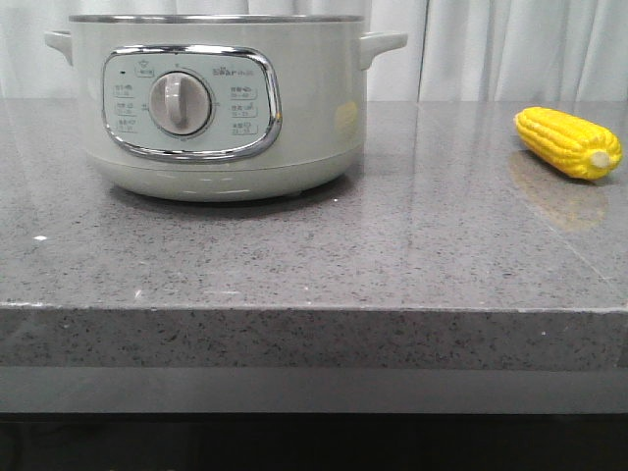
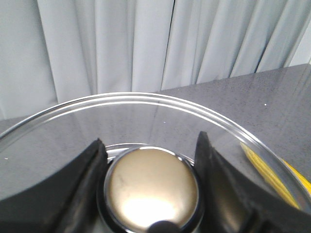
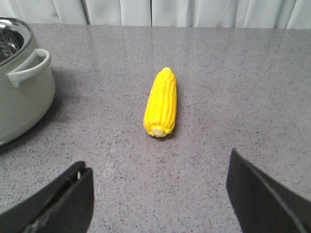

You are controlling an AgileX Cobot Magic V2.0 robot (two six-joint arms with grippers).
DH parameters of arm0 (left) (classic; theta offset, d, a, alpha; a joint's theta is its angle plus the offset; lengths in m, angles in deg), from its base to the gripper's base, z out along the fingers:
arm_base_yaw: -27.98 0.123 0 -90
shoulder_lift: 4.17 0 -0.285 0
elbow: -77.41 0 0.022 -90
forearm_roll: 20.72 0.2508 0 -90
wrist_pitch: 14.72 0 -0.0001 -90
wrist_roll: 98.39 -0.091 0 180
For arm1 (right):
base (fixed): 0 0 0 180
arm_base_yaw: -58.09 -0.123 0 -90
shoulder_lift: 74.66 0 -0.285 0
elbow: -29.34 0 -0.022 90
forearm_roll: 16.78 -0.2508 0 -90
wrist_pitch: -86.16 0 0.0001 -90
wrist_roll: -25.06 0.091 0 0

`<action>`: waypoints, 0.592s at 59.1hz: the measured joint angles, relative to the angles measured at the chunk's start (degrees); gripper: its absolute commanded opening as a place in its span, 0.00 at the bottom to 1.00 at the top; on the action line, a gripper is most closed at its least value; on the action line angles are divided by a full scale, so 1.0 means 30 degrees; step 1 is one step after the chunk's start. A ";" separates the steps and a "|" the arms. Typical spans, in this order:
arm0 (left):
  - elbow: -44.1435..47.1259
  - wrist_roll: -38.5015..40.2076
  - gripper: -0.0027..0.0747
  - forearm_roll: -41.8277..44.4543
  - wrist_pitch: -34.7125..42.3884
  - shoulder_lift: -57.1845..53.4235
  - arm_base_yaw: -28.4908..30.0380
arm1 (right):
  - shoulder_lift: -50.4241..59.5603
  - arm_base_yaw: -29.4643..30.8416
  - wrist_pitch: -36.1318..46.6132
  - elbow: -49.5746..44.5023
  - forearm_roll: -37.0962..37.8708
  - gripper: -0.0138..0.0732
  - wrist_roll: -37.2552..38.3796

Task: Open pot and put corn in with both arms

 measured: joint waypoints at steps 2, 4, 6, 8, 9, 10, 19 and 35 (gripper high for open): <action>0.0000 0.0000 0.34 0.0214 -0.0571 -0.0517 0.0000 | 0.0000 0.0000 -0.0099 0.0000 0.0000 0.83 0.0000; 0.0000 0.0000 0.34 0.0390 -0.1202 -0.1049 0.0000 | 0.0000 0.0000 -0.0154 0.0000 0.0000 0.83 0.0000; 0.0000 0.0000 0.34 0.0479 -0.1875 -0.1563 0.0120 | 0.0000 0.0000 -0.0255 0.0000 0.0000 0.83 0.0000; 0.0017 0.0000 0.34 0.0524 -0.2560 -0.2083 0.0255 | 0.0000 0.0000 -0.0297 0.0000 0.0000 0.83 0.0000; 0.0047 0.0000 0.34 0.0524 -0.2818 -0.2403 0.0347 | 0.0000 0.0000 -0.0335 0.0000 0.0000 0.83 0.0000; 0.0094 0.0000 0.34 0.0524 -0.3148 -0.2625 0.0430 | 0.0000 0.0000 -0.0335 0.0000 0.0000 0.83 0.0000; 0.2014 0.0071 0.34 0.0524 -0.4265 -0.5498 0.1854 | 0.0000 0.0000 -0.0556 0.0000 0.0000 0.83 0.0000; 0.7102 0.0071 0.34 0.0551 -0.4944 -1.0780 0.2904 | 0.0000 0.0000 -0.0714 0.0000 -0.0045 0.83 0.0000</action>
